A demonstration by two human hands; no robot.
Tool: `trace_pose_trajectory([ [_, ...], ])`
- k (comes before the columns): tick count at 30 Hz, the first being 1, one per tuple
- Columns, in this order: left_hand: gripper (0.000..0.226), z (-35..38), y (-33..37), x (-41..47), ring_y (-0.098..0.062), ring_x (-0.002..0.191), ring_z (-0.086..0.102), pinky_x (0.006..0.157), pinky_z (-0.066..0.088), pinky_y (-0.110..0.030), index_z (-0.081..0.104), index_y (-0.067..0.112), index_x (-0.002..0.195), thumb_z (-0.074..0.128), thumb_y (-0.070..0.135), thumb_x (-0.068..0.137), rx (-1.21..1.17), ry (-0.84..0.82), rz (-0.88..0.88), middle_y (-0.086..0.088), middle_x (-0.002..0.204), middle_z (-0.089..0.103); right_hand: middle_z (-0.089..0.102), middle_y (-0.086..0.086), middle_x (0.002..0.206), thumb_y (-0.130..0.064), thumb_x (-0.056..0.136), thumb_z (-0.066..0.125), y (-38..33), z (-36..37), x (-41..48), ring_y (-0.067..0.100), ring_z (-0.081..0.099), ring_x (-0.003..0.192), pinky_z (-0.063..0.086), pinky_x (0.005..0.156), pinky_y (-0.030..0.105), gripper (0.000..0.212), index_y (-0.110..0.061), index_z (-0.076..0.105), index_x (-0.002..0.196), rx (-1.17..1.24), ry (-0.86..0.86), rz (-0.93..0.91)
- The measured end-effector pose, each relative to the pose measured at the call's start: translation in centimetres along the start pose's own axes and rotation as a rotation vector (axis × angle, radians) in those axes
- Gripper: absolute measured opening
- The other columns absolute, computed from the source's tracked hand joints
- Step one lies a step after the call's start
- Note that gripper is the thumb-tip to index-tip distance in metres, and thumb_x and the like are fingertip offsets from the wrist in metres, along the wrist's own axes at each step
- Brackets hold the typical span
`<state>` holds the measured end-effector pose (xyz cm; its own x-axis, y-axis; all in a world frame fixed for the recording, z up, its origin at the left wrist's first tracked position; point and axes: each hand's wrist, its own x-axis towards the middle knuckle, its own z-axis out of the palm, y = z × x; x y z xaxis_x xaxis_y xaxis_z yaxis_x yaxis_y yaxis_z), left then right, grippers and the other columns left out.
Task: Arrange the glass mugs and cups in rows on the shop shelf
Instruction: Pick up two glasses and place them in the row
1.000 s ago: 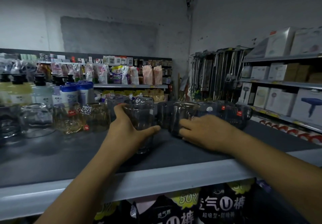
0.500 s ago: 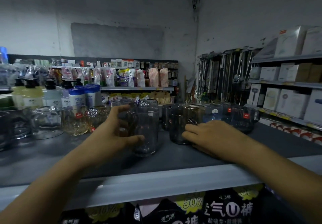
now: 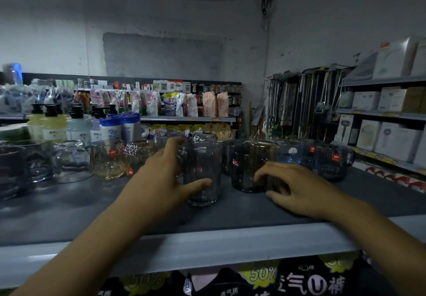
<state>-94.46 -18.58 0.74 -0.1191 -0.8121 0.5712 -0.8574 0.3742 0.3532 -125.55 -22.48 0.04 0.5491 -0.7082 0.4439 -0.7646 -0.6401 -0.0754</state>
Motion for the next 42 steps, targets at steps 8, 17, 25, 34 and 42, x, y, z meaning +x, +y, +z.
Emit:
trace_pose_trajectory([
  [8,0.106,-1.3,0.4,1.2,-0.019,0.116,0.06,0.092,0.057,-0.047,0.031,0.03,0.148,0.046,0.09,0.062,0.139,0.064,0.043,0.001,0.146,0.042,0.048,-0.01,0.094,-0.055,0.078,0.074,-0.3,-0.3,1.4,-0.001,0.047,0.074,0.042,0.067,0.021,0.047,-0.026,0.048,0.105,0.408,0.363,0.318],
  [17,0.092,0.3,0.4,3.2,-0.021,0.115,0.056,0.101,0.051,-0.044,0.05,0.019,0.137,0.066,0.076,0.067,0.042,0.044,0.034,-0.003,0.133,0.053,0.056,-0.002,0.115,-0.053,0.083,0.075,-0.9,1.3,3.3,0.016,0.057,0.105,0.044,0.082,0.032,0.059,-0.022,0.05,0.126,0.26,0.296,0.503],
  [25,0.086,1.6,0.1,3.9,-0.024,0.108,0.059,0.095,0.053,-0.045,0.055,0.016,0.131,0.073,0.071,0.067,0.002,0.105,0.037,-0.005,0.125,0.056,0.06,-0.007,0.102,-0.049,0.084,0.076,-0.8,2.2,3.4,0.007,0.06,0.09,0.043,0.067,0.024,0.05,-0.027,0.047,0.119,0.373,0.323,0.488],
  [34,0.092,2.3,0.3,3.5,-0.025,0.117,0.058,0.094,0.054,-0.049,0.048,0.021,0.139,0.065,0.079,0.069,0.052,0.146,0.004,-0.001,0.135,0.051,0.061,-0.006,0.087,-0.043,0.083,0.079,-0.8,2.4,3.5,0.005,0.059,0.077,0.042,0.063,0.022,0.054,-0.03,0.048,0.125,0.466,0.29,0.461],
  [42,0.09,2.6,0.2,3.4,-0.024,0.108,0.064,0.085,0.057,-0.05,0.046,0.027,0.137,0.057,0.085,0.069,0.116,0.168,-0.015,0.003,0.134,0.05,0.059,-0.014,0.082,-0.039,0.085,0.079,-1.0,2.3,3.3,-0.006,0.058,0.07,0.037,0.056,0.011,0.054,-0.03,0.046,0.127,0.453,0.287,0.455],
])
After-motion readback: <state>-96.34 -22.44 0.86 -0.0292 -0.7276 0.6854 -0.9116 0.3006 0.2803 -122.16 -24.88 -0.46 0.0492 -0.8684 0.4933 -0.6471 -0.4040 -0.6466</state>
